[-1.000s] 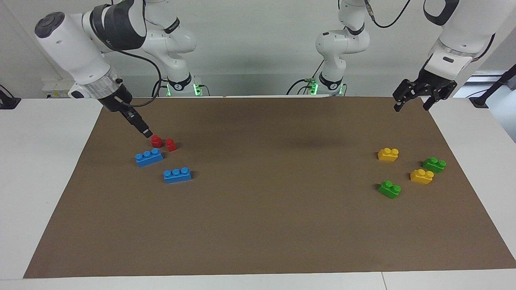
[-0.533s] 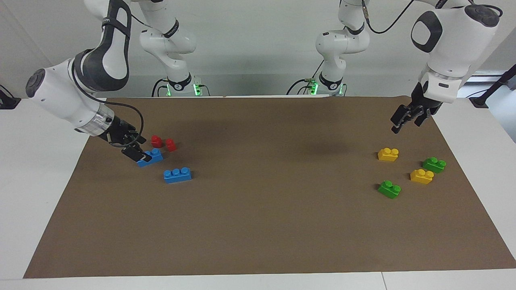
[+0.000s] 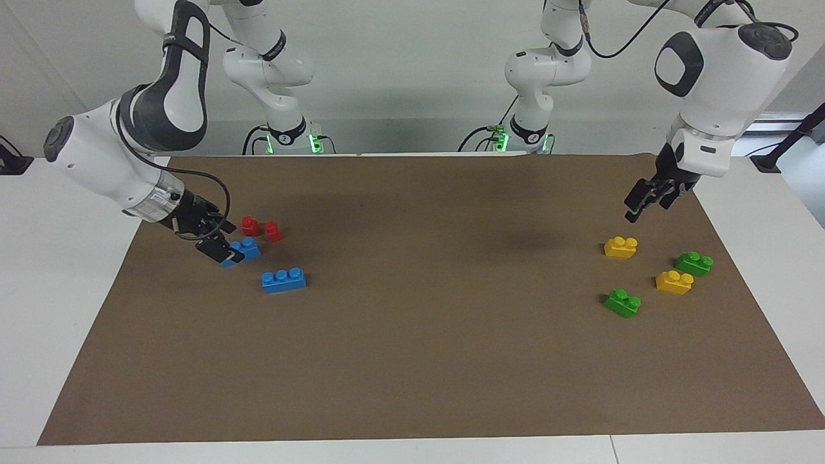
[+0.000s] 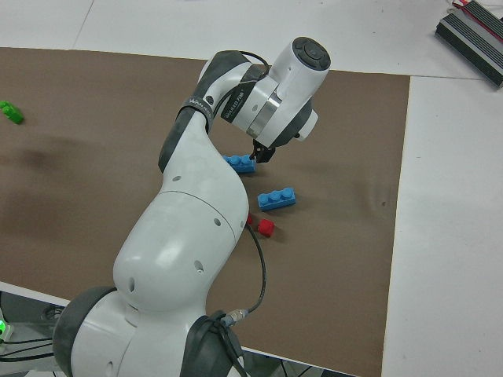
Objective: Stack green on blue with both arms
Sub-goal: 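Move the left gripper toward the green brick while the right gripper approaches the blue brick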
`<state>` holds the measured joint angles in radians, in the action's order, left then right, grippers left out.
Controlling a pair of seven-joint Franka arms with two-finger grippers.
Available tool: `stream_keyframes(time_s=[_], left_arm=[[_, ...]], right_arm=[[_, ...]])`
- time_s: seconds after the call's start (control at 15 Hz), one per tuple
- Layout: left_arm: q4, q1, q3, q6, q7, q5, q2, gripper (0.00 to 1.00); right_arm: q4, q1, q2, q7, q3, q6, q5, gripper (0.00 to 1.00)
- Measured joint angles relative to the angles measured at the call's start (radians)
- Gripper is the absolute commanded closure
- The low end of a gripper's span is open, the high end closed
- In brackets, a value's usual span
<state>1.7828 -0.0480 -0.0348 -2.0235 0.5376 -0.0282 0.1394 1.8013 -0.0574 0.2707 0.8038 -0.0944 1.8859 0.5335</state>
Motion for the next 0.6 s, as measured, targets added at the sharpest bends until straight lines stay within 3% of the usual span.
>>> stream_keyframes(time_s=[0.6], left_arm=[[-0.033, -0.030, 0.008, -0.091, 0.111, -0.037, 0.152, 0.00]], right_arm=[[0.003, 0.000, 0.125, 0.001, 0.001, 0.003, 0.066, 0.00]])
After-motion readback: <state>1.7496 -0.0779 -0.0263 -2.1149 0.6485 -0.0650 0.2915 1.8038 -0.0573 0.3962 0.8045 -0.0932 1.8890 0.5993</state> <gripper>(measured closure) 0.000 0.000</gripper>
